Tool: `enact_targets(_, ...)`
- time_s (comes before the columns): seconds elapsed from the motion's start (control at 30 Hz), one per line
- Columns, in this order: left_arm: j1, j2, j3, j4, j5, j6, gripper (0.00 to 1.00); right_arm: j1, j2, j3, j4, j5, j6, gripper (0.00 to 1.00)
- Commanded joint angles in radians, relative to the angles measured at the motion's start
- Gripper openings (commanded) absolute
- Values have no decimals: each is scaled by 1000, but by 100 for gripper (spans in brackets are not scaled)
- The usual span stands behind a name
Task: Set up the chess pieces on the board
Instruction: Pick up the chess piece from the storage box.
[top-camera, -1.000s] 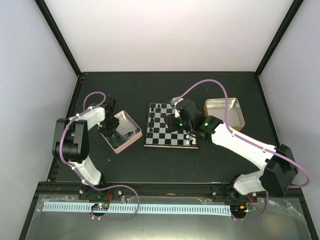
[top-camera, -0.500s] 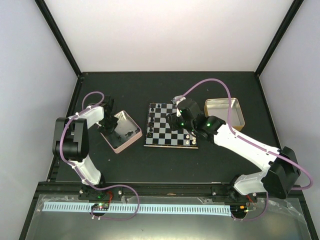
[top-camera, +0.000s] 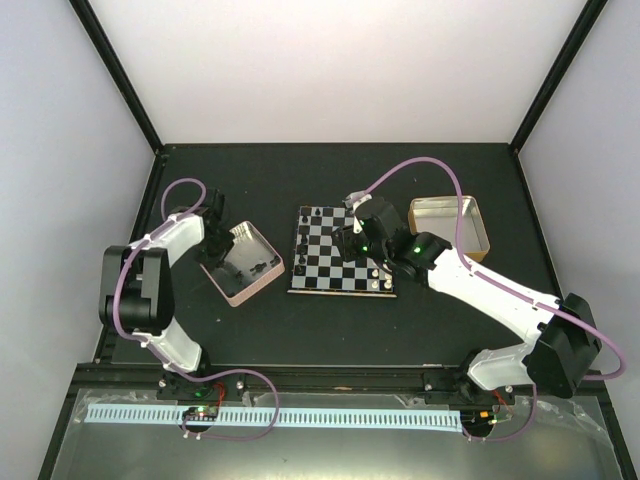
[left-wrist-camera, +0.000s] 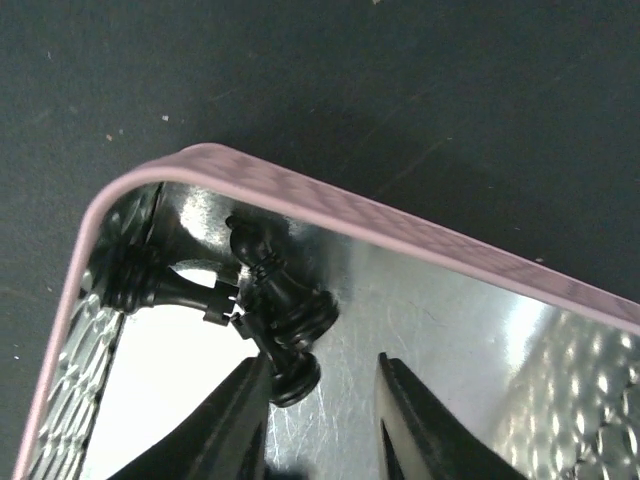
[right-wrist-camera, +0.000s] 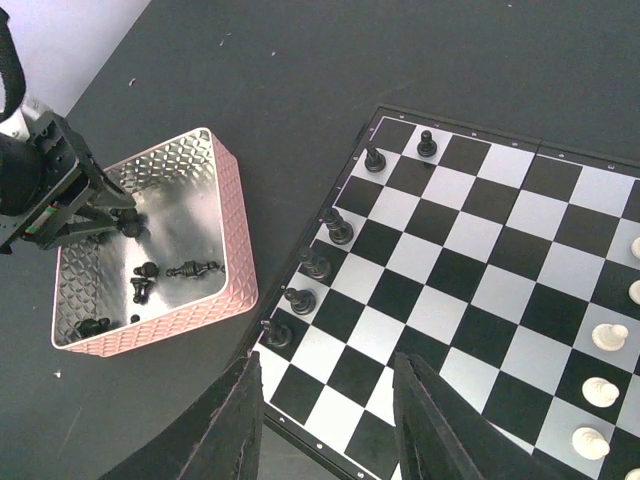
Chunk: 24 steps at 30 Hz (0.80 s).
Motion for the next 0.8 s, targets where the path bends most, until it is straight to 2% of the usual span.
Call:
enact_targets(0.0,6,-51,8,-1,-39,36,34,-5,-4,-5,23,-2,-3,37)
enact_targets(0.1,13,-36,11,2,-31,35,38,-4,0,-4,23,-8,-3,37)
enact_targets(0.43,25,17,-13,29,74,5,37,-5,-11,-7,13,8,-6,37)
enact_targets(0.77,31,52,-1,19,65,-22,31,-5,-16,-11,16,14,-6,37)
